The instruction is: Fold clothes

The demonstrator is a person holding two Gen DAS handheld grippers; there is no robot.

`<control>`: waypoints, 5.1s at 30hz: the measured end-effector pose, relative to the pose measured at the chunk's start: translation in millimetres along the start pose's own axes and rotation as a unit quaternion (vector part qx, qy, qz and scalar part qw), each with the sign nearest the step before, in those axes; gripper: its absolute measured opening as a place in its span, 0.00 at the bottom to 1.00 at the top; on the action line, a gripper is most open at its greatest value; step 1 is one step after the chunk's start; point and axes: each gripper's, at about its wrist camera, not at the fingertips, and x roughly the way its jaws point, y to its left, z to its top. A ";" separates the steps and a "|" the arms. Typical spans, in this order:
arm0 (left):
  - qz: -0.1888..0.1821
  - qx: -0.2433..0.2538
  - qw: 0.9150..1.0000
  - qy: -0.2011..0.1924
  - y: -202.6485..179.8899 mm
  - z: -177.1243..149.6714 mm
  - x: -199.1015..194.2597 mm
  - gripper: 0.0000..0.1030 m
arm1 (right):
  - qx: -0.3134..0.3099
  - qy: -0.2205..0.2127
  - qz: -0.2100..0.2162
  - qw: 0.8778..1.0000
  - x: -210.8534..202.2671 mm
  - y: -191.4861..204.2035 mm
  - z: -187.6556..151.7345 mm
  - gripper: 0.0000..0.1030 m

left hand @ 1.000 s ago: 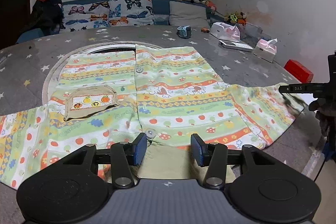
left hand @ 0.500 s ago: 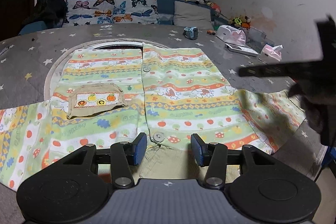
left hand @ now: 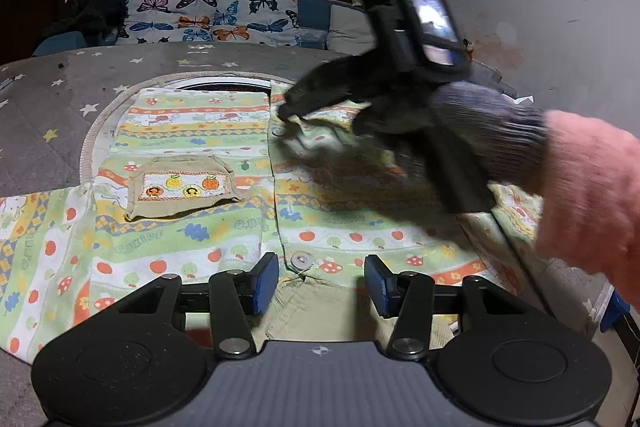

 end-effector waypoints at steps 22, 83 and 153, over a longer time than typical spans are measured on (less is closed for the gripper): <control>0.015 0.020 0.999 -0.022 -11.8 -3.5 -23.5 0.50 | 0.001 -0.003 -0.007 1.000 -161.5 -22.6 -95.9 0.19; -0.015 0.065 0.998 -0.011 -47.1 -1.4 -15.3 0.54 | 0.195 -0.182 -0.105 0.958 -300.2 -108.6 -145.5 0.07; 0.055 -0.044 0.997 -0.024 41.6 11.5 -8.8 0.30 | 0.026 -0.015 0.006 1.000 -149.2 1.8 -122.0 0.20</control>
